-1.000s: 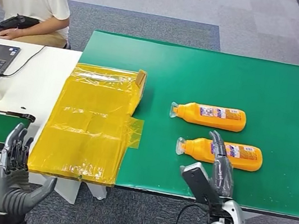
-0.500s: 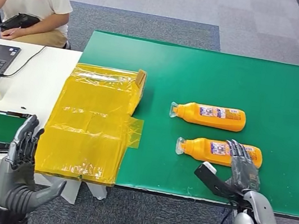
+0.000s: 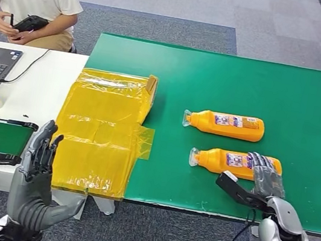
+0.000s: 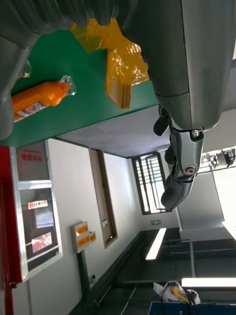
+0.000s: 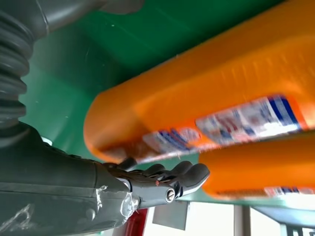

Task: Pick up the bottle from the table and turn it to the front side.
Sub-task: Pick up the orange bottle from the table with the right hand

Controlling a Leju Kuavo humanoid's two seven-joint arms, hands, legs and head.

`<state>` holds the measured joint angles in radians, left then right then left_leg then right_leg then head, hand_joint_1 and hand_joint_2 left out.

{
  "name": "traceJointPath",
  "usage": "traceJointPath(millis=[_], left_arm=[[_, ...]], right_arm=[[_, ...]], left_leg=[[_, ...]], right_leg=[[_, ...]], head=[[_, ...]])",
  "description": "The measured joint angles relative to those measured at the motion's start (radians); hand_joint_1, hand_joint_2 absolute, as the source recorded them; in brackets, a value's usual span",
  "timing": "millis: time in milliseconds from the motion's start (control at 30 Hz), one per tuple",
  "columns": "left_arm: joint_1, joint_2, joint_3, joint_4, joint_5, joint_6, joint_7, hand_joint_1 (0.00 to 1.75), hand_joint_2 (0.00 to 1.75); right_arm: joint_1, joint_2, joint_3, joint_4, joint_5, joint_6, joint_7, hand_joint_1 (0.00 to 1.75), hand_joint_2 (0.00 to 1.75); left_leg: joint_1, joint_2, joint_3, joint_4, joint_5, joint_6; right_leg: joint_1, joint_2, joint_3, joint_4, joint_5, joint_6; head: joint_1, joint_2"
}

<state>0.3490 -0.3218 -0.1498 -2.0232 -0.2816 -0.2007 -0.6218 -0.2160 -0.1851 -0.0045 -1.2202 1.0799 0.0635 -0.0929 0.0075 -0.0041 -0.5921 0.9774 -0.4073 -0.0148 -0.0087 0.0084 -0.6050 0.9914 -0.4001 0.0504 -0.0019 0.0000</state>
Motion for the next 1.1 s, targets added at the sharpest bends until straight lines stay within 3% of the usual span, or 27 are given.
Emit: traceJointPath(millis=[333,800,833,933,967,1100], left_arm=[[-0.029,0.017,-0.048,0.016,0.038,-0.007,0.004,0.00,1.75],[-0.051,0.042,-0.094,0.097,0.084,-0.014,0.029,0.00,1.75],[-0.051,0.043,-0.094,0.101,0.088,-0.015,0.029,0.00,1.75],[-0.051,0.045,-0.097,0.107,0.094,-0.016,0.029,0.00,1.75],[-0.051,0.046,-0.098,0.108,0.095,-0.016,0.028,0.00,1.75],[-0.048,0.050,-0.099,0.110,0.103,-0.016,0.026,0.00,1.75]], right_arm=[[-0.166,-0.017,0.079,0.262,0.039,-0.025,-0.003,0.00,1.75],[-0.277,0.017,0.128,0.477,0.077,-0.097,-0.002,0.00,1.75],[-0.281,0.019,0.131,0.484,0.081,-0.098,-0.003,0.24,1.75],[-0.289,0.024,0.142,0.503,0.087,-0.094,-0.012,1.47,1.75],[-0.290,0.025,0.145,0.507,0.088,-0.092,-0.017,1.67,1.75],[-0.299,0.026,0.167,0.516,0.092,-0.076,-0.044,1.75,1.75]], left_leg=[[0.000,0.000,0.003,0.000,0.001,0.000],[0.000,0.001,0.013,0.000,0.000,-0.001],[0.000,0.001,0.014,0.000,0.000,-0.001],[0.000,0.002,0.016,0.000,0.001,-0.001],[0.000,0.002,0.016,0.000,0.001,0.000],[0.000,0.002,0.016,0.000,0.002,0.000]], right_leg=[[0.000,0.000,0.003,0.000,0.001,0.001],[0.000,0.003,0.011,-0.001,0.003,-0.001],[0.000,0.003,0.012,-0.001,0.003,-0.001],[0.000,0.004,0.013,-0.001,0.004,-0.001],[0.000,0.004,0.013,-0.001,0.005,-0.001],[0.000,0.004,0.013,-0.001,0.005,-0.001]], head=[[0.000,0.000],[0.000,0.000],[0.000,0.000],[0.000,0.000],[0.000,0.000],[0.000,0.000]])
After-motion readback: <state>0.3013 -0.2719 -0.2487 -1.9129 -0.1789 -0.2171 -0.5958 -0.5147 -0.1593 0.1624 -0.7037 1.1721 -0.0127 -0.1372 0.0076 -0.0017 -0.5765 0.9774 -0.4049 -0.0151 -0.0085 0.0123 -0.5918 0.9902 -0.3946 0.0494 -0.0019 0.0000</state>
